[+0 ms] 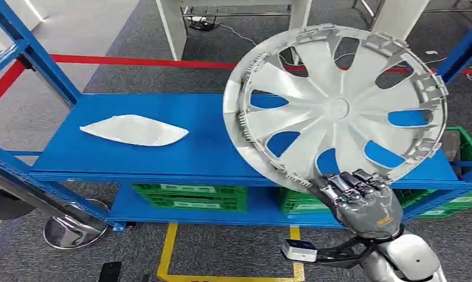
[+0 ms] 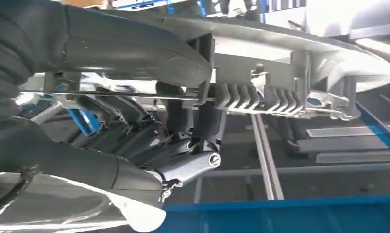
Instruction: Take the parts from the cabinet and place them on the table.
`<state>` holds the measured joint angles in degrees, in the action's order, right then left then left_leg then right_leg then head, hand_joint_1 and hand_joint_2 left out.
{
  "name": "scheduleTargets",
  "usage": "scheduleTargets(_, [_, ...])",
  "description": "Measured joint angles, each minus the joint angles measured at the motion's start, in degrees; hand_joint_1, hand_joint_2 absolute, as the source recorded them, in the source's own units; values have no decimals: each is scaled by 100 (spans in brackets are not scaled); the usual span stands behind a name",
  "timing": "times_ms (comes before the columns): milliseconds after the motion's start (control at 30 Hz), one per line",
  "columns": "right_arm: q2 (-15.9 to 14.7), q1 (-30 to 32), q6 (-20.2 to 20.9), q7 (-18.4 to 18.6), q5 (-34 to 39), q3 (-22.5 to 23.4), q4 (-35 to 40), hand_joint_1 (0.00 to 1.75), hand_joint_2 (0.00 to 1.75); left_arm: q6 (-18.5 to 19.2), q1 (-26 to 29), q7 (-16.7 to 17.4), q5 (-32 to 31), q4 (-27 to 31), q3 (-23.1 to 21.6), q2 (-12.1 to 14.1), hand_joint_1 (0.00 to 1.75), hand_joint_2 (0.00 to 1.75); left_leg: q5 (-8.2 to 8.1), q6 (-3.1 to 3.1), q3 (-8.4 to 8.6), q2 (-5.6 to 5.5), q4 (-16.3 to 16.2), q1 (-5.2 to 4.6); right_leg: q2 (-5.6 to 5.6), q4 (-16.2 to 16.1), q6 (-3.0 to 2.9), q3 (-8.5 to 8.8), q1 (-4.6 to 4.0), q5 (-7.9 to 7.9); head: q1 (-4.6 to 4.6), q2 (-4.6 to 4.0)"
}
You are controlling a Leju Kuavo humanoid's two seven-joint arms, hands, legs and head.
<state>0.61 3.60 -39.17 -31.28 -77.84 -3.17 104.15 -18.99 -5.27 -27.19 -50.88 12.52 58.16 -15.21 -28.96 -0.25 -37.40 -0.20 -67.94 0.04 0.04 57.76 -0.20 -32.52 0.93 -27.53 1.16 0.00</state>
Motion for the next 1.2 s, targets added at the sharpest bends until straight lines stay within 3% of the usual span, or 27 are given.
scheduleTargets(33, [57,27,0,-98,55,33,0,175,175,0,-1,-28,41,0,4,0,0,175,270,31,280,-1,583,-2,0,0,9,17,0,-6,2,0])
scheduleTargets(67, [108,54,0,-217,131,75,-4,175,175,-4,-5,-51,68,0,4,9,0,175,264,65,440,-8,900,-12,-4,-4,21,13,-8,-11,-6,0])
scheduleTargets(167, [192,139,0,-467,321,193,-66,175,175,-4,-5,-46,105,0,4,15,0,175,270,101,415,-10,951,-39,-6,14,112,-38,-25,37,-4,0])
scheduleTargets(233, [210,243,0,-530,472,210,-105,175,175,22,3,-31,127,0,11,20,0,175,339,201,418,4,1051,-11,-1,-8,190,-32,-30,31,-4,0])
scheduleTargets(267, [210,305,0,-533,584,208,-131,175,175,72,-7,-31,166,0,13,22,0,175,376,239,414,13,1066,0,-3,62,206,-116,-21,-103,-13,0])
scheduleTargets(300, [210,360,0,-531,719,199,-164,175,175,142,-12,-31,173,0,13,22,0,175,395,272,383,12,1068,1,-6,345,218,-207,-19,-362,-31,0])
scheduleTargets(367, [210,473,0,-511,888,149,-221,175,175,221,-7,-31,171,0,13,22,0,175,439,303,312,15,1062,-17,-5,1291,244,-559,-14,-875,-31,0])
scheduleTargets(400, [210,531,0,-498,954,99,-247,175,175,221,-1,-20,160,0,13,26,0,175,469,305,268,15,1056,-26,-5,1639,256,-678,-15,-1005,-39,0])
scheduleTargets(433, [208,585,0,-489,1017,42,-273,175,175,221,2,24,142,0,13,31,0,175,496,300,232,15,1054,-31,-6,1698,257,-660,-15,-975,-33,0])
scheduleTargets(467, [208,625,0,-474,1085,-39,-300,175,175,219,7,74,111,0,13,42,0,175,522,288,198,15,1050,-32,-7,1514,252,-515,-15,-840,-35,0])
scheduleTargets(500, [208,650,0,-450,1137,-144,-326,175,175,212,7,122,105,0,17,50,0,175,548,276,166,15,1043,-31,-8,1124,248,-262,-14,-646,-33,0])
scheduleTargets(533, [208,658,0,-415,1174,-259,-350,175,175,203,6,152,105,0,20,59,0,175,575,250,134,14,1030,-28,-13,528,243,113,-9,-428,-35,0])
scheduleTargets(567, [208,652,0,-387,1200,-340,-367,175,175,203,1,172,103,0,22,70,0,175,596,224,112,14,999,-33,-16,42,236,415,-1,-385,-35,0])
scheduleTargets(600, [208,644,0,-386,1215,-417,-387,175,175,201,2,177,103,0,24,85,0,175,619,191,64,11,986,-57,2,-73,205,539,-34,-430,-35,0])
scheduleTargets(700, [204,674,0,-386,1238,-572,-424,175,175,203,7,192,101,0,31,114,0,175,717,96,52,6,979,-46,28,-33,118,367,-50,-377,-24,0])
scheduleTargets(733, [204,671,0,-342,1255,-610,-444,175,175,205,20,199,96,0,33,127,0,175,743,66,42,-1,965,-44,11,-59,49,329,-23,-325,-31,0])
scheduleTargets(767, [191,657,0,-251,1253,-657,-463,175,175,208,26,210,90,0,39,142,0,175,602,32,2,0,915,-31,-23,-63,-14,303,-9,-276,-27,0])
scheduleTargets(800, [180,657,0,-165,1229,-697,-483,175,175,221,33,218,85,0,39,146,0,175,265,-8,-54,4,690,-27,-23,-63,-53,257,-9,-229,-4,0])
scheduleTargets(867, [160,663,0,-96,1194,-736,-516,175,175,232,30,227,66,0,42,155,0,175,-412,-63,-267,6,-183,-3,-35,-47,-64,176,-15,-116,-7,0])
scheduleTargets(900, [145,665,0,-89,1170,-754,-536,175,175,240,31,234,50,0,39,160,0,175,-586,-73,-331,5,-570,1,-37,-40,-65,106,-19,-65,-7,0])
scheduleTargets(933, [127,670,0,-85,1148,-769,-553,175,175,240,32,258,44,0,39,164,0,175,-613,-78,-310,6,-752,3,-39,-25,-62,36,-21,-22,-7,0])
scheduleTargets(967, [105,676,0,-67,1119,-795,-564,175,175,251,34,277,28,0,42,168,0,175,-516,-71,-142,5,-659,3,-39,-8,-57,-42,-22,19,-4,0])
scheduleTargets(1000, [83,679,0,-30,1102,-824,-577,175,175,256,33,288,-2,0,42,183,0,175,-346,-51,127,5,-300,3,-35,10,-49,-101,-25,51,-4,0])
scheduleTargets(1067, [61,678,0,18,1104,-861,-590,175,175,258,21,304,-17,0,42,201,0,175,-51,36,831,-3,772,-9,-22,25,-23,-162,-34,110,-2,0])
scheduleTargets(1100, [51,679,0,18,1111,-874,-590,175,175,256,7,308,-24,0,42,225,0,175,-176,86,1004,-9,1084,-33,-22,26,10,-188,-44,144,-11,0])
scheduleTargets(1133, [35,669,0,18,1119,-896,-590,175,175,256,5,310,-35,0,42,225,0,175,-119,82,989,-10,1125,-46,-25,21,50,-210,-40,192,-18,0])
scheduleTargets(1200, [13,671,0,16,1170,-962,-592,175,175,260,6,319,-48,0,42,227,0,175,-76,133,929,-9,1116,-82,-25,-2,138,-224,-10,274,-4,0])
